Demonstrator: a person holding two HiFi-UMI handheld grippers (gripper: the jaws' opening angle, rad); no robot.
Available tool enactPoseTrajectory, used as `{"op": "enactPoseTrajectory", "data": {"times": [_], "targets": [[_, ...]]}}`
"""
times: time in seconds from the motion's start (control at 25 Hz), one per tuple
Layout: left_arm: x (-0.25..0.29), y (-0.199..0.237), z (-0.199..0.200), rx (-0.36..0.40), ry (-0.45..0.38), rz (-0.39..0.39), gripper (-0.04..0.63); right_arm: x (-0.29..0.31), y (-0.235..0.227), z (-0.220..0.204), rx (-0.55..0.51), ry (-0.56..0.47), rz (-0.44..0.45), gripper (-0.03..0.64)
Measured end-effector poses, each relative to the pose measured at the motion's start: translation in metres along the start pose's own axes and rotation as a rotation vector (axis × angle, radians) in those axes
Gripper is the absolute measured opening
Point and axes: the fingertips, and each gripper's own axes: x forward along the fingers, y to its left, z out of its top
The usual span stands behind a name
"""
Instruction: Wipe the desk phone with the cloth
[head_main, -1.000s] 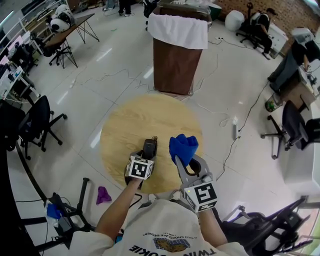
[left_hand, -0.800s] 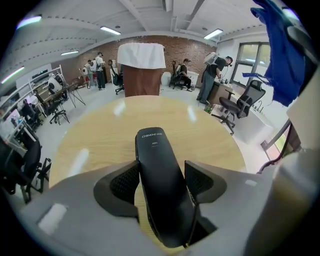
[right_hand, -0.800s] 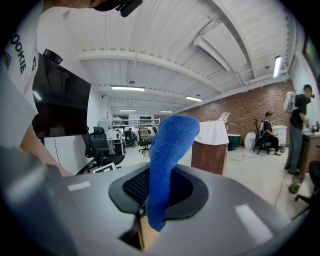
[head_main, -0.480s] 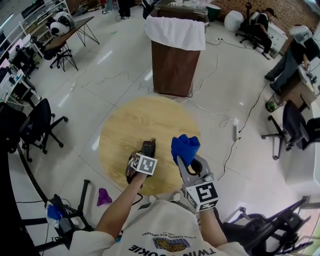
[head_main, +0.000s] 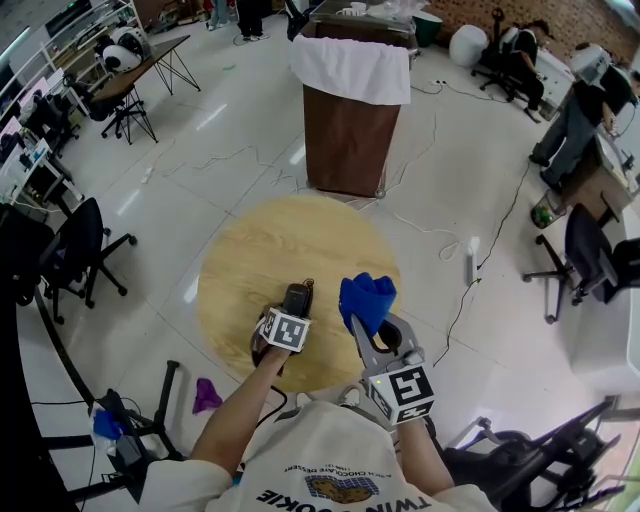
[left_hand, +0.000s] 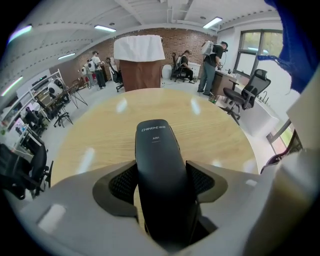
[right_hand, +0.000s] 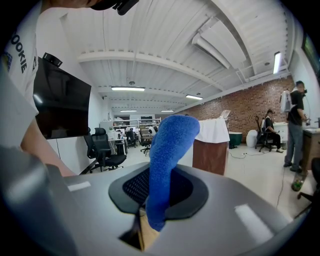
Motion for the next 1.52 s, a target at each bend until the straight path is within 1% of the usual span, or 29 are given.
{"op": "enactPoseTrajectory", "data": {"times": [0.12, 0.24, 0.32, 0.4, 0.48, 0.6, 0.72, 0.96, 1.12, 1.28, 1.36, 1.44, 1.52], "targets": [[-0.001, -0.001, 0.001, -0.021, -0.026, -0.034, 0.28, 0.0, 0.001, 0.0, -0.003, 0.001, 0.003, 0.06], [0.001, -0.005, -0.005, -0.057, -0.029, -0.09, 0.272, -0.001, 0.001, 0.0, -0.003, -0.001, 0.002, 0.06], [0.0, -0.006, -0.007, -0.071, -0.033, -0.113, 0.268, -0.001, 0.001, 0.0, -0.004, -0.001, 0.0, 0.06], [-0.003, -0.005, -0.006, -0.085, -0.053, -0.122, 0.267, -0.002, 0.0, -0.001, -0.002, 0.002, -0.004, 0.06], [-0.01, -0.004, -0.002, -0.121, -0.089, -0.142, 0.265, -0.004, -0.001, -0.002, 0.0, 0.002, -0.007, 0.06], [-0.024, -0.005, 0.011, -0.197, -0.168, -0.195, 0.264, -0.006, -0.001, -0.002, 0.001, 0.0, -0.009, 0.06], [-0.044, -0.009, 0.028, -0.253, -0.264, -0.261, 0.26, -0.005, 0.001, 0.002, 0.002, -0.012, -0.004, 0.06], [-0.099, -0.024, 0.069, -0.309, -0.481, -0.393, 0.255, -0.005, 0.01, 0.017, -0.009, -0.048, 0.019, 0.06], [-0.145, -0.035, 0.093, -0.365, -0.629, -0.528, 0.255, -0.013, 0.018, 0.035, -0.016, -0.091, 0.036, 0.06], [-0.19, -0.039, 0.109, -0.45, -0.757, -0.685, 0.255, -0.026, 0.031, 0.066, -0.073, -0.156, 0.047, 0.06], [-0.208, -0.039, 0.114, -0.509, -0.803, -0.764, 0.255, -0.033, 0.04, 0.083, -0.075, -0.196, 0.065, 0.06], [-0.222, -0.038, 0.118, -0.557, -0.832, -0.827, 0.255, -0.039, 0.048, 0.097, -0.069, -0.234, 0.089, 0.06], [-0.232, -0.04, 0.121, -0.569, -0.844, -0.864, 0.255, -0.043, 0.056, 0.109, -0.071, -0.263, 0.111, 0.06]]}}
